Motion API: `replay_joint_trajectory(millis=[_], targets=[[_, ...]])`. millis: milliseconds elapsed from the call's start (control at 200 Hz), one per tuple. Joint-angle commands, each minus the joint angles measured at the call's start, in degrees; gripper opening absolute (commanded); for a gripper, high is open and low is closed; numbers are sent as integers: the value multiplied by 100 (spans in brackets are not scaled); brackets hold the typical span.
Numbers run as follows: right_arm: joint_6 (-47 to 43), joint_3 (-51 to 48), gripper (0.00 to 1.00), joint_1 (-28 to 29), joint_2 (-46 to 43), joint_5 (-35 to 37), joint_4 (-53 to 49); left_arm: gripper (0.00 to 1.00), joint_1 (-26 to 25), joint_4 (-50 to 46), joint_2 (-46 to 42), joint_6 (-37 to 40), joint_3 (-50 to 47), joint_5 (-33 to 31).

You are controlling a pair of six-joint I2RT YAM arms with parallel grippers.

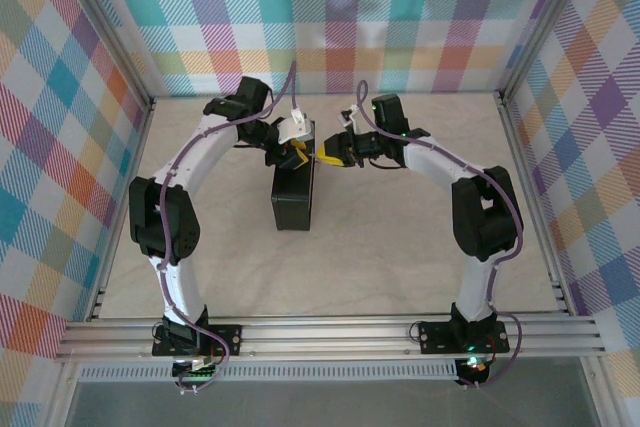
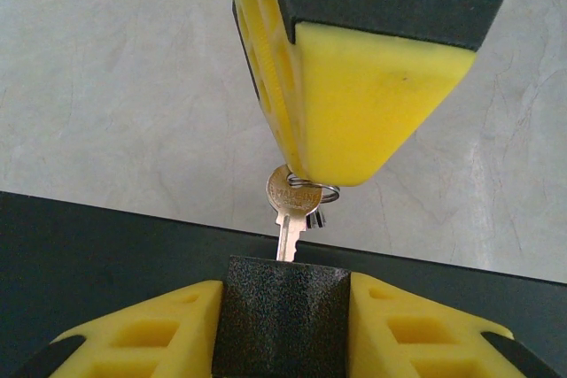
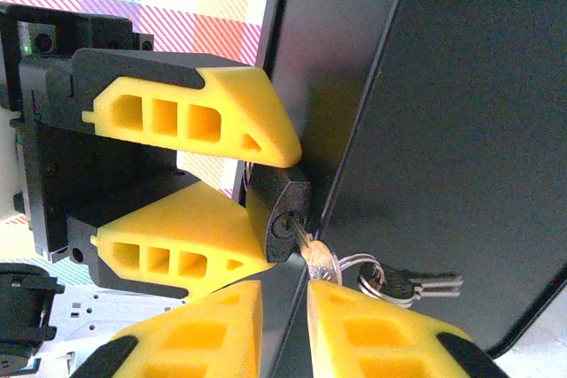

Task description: Unlock a padlock with a key

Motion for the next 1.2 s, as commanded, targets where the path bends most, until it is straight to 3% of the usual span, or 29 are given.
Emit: replay_joint_trajectory(millis=[0,300,1195], targets=[[-4,125,21,14,89,-18,18,35,25,-94,167,66,-137,-117],[-96,-108,25,-181,-209,105,-27,35,33,-77,158,31,-143,-135],[131,220,22,19,292,-46,262,33,17,-59,185,-92,-61,-108]])
